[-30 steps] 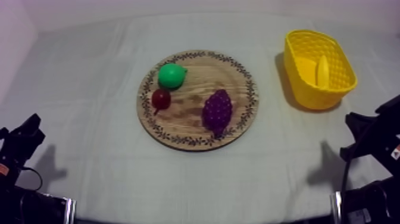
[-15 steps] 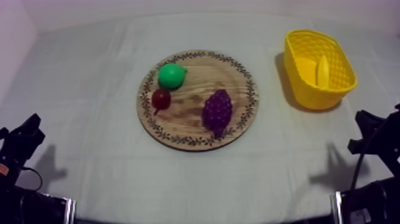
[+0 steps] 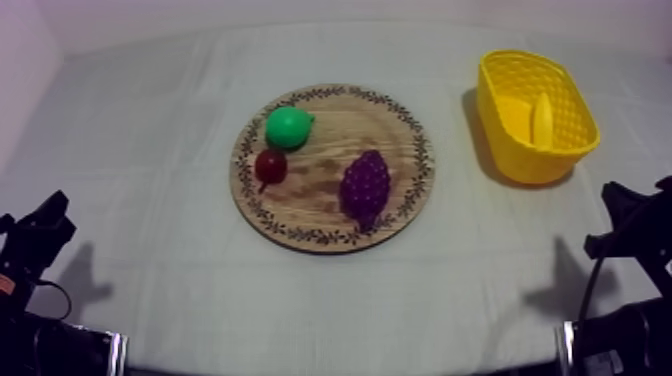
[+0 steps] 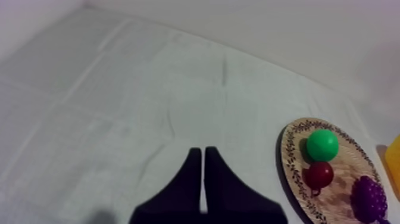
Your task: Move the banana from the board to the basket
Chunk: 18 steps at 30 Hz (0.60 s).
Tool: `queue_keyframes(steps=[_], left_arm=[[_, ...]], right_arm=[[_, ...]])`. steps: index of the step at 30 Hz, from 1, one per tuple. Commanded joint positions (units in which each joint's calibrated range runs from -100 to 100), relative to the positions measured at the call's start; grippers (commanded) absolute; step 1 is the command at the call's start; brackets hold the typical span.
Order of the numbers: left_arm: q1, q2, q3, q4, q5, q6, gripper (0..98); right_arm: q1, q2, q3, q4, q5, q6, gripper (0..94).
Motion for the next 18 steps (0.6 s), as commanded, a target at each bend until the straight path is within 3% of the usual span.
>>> queue_keyframes(steps=[1, 18], left_arm=[[0.0, 0.0, 0.0, 0.02, 0.0, 0.0, 0.1], [0.0, 0.0, 0.0, 0.02, 0.0, 0.0, 0.1]], right_arm=[[0.0, -0.1, 0.1, 0.0, -0.1, 2.3, 0.3], [0.0, -0.1, 0.1, 0.0, -0.1, 1.4, 0.3]])
